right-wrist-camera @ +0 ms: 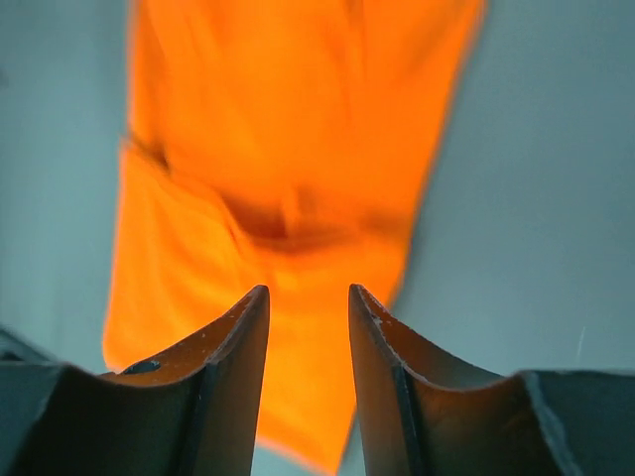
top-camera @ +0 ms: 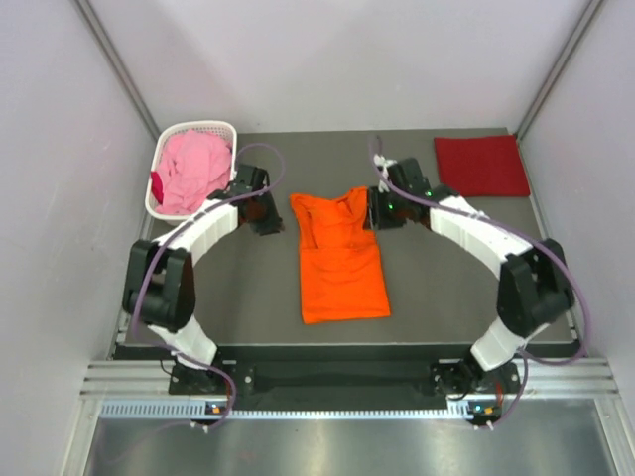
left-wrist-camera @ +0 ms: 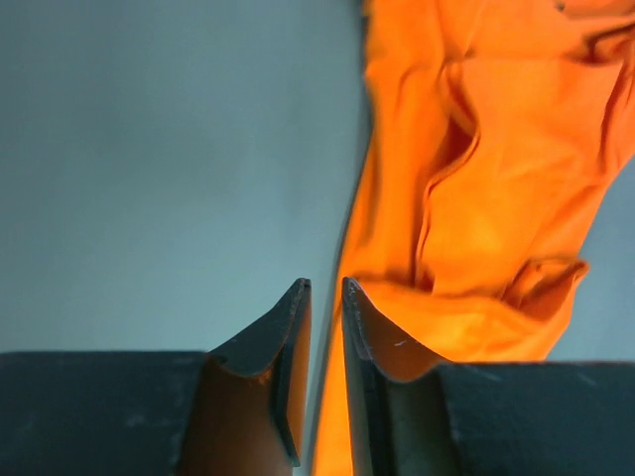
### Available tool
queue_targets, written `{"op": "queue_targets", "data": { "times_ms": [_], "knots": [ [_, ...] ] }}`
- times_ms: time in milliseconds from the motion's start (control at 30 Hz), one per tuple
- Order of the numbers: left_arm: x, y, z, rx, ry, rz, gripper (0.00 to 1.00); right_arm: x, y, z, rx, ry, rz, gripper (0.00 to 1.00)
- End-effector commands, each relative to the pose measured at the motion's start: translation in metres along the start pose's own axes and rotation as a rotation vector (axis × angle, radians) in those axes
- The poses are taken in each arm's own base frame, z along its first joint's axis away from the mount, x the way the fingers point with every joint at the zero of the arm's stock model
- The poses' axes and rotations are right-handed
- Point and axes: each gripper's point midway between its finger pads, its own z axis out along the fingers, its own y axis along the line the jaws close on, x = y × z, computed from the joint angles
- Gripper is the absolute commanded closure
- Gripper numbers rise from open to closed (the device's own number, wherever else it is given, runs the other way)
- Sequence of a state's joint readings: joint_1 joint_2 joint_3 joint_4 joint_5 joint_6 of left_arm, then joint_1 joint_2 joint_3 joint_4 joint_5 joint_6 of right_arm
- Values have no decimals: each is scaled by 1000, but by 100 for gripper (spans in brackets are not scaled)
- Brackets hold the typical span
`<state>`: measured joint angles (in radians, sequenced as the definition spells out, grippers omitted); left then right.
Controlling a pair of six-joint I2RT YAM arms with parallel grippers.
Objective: Fold and stack the t-shirts
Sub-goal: Fold the tshirt
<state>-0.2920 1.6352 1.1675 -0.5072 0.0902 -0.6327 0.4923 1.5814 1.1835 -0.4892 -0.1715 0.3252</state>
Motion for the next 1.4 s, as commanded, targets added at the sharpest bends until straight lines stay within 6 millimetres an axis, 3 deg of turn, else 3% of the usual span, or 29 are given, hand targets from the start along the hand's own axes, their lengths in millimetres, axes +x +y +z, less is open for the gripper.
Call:
{"op": "queue_targets", "data": {
  "times_ms": [0, 33, 100, 133, 233, 400, 567, 833, 1033, 1367],
  "knots": [
    [-24, -32, 19, 134, -17, 15, 73, -66, 24, 17, -91, -110, -165, 62],
    [-27, -35, 25, 152, -20, 7, 72, -86, 34, 31, -126, -120, -181, 62],
    [-32, -32, 43, 145, -5, -19, 71, -105, 40, 44, -149, -141, -205, 63],
    [-44, -37, 45, 152, -26, -20, 71, -117, 42, 57, -158, -150, -211, 63],
    [-61, -32, 67, 118, -62, -11, 72, -132, 39, 79, -142, -153, -206, 65],
    [-72, -28, 102, 129, -61, -2, 73, -142, 17, 88, -82, -168, -102, 65],
    [-82, -31, 121, 167, -84, -1, 73, -142, 0, 91, -56, -186, -61, 64],
    [-103, -37, 134, 189, -115, 30, 76, -132, -30, 101, -26, -171, -39, 66],
    [-102, -34, 147, 175, -76, 32, 78, -129, -53, 106, -9, -166, 33, 67],
    [-123, -42, 127, 155, -106, 63, 72, -125, -76, 110, 49, -157, 111, 64]
  ]
}}
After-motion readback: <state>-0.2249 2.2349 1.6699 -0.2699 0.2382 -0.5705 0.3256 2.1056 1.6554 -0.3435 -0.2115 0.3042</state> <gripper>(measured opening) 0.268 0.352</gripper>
